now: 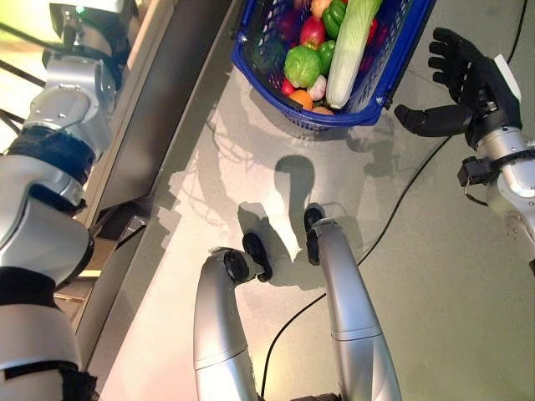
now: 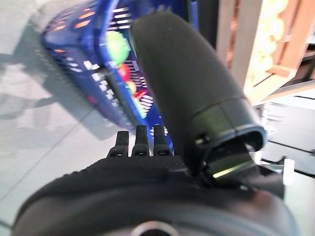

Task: Put vegetables into the basket

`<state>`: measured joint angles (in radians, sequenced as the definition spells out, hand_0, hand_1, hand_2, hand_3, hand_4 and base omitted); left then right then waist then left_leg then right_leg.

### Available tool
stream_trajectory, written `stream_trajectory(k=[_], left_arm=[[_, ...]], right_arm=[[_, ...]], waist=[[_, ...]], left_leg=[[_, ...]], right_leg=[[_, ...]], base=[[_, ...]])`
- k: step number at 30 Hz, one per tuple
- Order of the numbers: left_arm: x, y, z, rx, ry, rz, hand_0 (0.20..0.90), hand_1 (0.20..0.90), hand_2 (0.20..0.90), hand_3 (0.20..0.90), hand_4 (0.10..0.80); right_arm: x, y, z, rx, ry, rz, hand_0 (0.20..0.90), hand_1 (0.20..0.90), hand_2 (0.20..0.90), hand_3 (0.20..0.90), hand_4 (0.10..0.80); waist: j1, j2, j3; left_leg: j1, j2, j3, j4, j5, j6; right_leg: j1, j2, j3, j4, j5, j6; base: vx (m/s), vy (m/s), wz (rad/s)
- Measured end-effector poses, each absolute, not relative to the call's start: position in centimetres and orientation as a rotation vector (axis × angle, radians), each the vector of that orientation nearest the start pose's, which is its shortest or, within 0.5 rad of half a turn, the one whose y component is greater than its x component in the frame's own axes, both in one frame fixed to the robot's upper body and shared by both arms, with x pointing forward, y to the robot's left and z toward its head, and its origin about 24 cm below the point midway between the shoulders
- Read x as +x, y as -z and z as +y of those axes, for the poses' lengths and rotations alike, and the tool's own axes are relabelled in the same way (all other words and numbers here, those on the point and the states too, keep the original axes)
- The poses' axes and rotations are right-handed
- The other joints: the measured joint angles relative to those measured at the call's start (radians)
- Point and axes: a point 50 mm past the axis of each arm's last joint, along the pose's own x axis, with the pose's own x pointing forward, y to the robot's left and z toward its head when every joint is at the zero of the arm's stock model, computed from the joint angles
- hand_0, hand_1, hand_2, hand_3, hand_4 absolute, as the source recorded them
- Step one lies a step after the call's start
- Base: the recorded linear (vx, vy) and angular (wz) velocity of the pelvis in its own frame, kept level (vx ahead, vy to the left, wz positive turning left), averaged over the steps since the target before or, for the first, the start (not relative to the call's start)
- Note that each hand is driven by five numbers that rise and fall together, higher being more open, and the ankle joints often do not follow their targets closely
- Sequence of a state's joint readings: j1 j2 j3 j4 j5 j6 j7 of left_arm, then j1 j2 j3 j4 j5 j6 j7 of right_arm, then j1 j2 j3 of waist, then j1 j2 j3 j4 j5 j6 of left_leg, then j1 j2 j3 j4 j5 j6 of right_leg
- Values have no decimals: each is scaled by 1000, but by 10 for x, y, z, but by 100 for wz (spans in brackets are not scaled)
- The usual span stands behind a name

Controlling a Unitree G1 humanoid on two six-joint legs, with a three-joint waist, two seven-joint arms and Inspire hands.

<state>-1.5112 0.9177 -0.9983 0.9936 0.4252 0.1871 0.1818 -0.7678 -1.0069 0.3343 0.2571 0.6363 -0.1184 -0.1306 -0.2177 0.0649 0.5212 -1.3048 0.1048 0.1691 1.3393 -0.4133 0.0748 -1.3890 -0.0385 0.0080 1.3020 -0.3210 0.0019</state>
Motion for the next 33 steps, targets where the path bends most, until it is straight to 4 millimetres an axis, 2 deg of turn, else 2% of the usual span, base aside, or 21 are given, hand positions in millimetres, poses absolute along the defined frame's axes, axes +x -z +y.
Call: stream_trajectory(k=[6, 12, 16, 18, 24, 28, 31, 33], left_arm=[[390, -337, 275, 1753, -552, -213, 300, 300, 300, 300, 400], [393, -315, 275, 1676, -468, -212, 300, 300, 300, 300, 400], [393, -315, 271, 1633, -432, -253, 300, 300, 300, 300, 400], [393, -314, 269, 1606, -416, -281, 300, 300, 300, 300, 400], [393, -307, 256, 1599, -332, -363, 300, 300, 300, 300, 400], [392, -295, 243, 1610, -244, -428, 300, 300, 300, 300, 400], [390, -294, 235, 1609, -203, -479, 300, 300, 300, 300, 400], [386, -290, 239, 1617, -185, -493, 300, 300, 300, 300, 400]], right_arm=[[335, -259, -259, -399, 14, -457, 900, 900, 900, 900, 800], [337, -246, -259, -375, 10, -422, 900, 900, 900, 900, 800], [337, -246, -257, -359, -1, -429, 900, 900, 900, 900, 800], [337, -243, -256, -359, -17, -421, 900, 900, 900, 900, 800], [336, -224, -253, -338, -49, -370, 900, 900, 900, 900, 800], [336, -202, -247, -300, -90, -316, 900, 900, 900, 900, 800], [334, -194, -247, -300, -103, -291, 900, 900, 900, 900, 800], [335, -192, -244, -291, -122, -287, 900, 900, 900, 900, 800]], waist=[[7, 0, 0], [-5, -6, 0], [-9, -11, -1], [-6, -12, 0], [5, -13, -1], [11, -14, -1], [19, -14, -1], [25, -16, -2]], left_leg=[[31, 0, -4, -8, 4, 2], [147, -1, -4, -44, 8, -7], [229, 2, -3, -58, 5, 0], [262, 2, -2, -69, 5, -2], [333, 0, -4, -106, 9, -11], [399, -12, -24, -160, 23, -34], [449, -24, -33, -202, 33, -46], [507, -30, -40, -242, 39, -49]], right_leg=[[38, -12, -15, -5, -4, -7], [159, -28, -35, -31, -17, -12], [244, -35, -43, -39, -33, -21], [277, -38, -44, -45, -43, -12], [350, -44, -53, -65, -56, -19], [427, -53, -82, -113, -57, -28], [483, -65, -100, -144, -60, -33], [539, -68, -105, -175, -62, -36]], base=[[-40, -33, 7], [-23, -51, 5], [-8, -57, 11], [-12, -74, 11], [-3, -82, 7], [23, -84, 14], [33, -73, 16], [39, -74, 8]])
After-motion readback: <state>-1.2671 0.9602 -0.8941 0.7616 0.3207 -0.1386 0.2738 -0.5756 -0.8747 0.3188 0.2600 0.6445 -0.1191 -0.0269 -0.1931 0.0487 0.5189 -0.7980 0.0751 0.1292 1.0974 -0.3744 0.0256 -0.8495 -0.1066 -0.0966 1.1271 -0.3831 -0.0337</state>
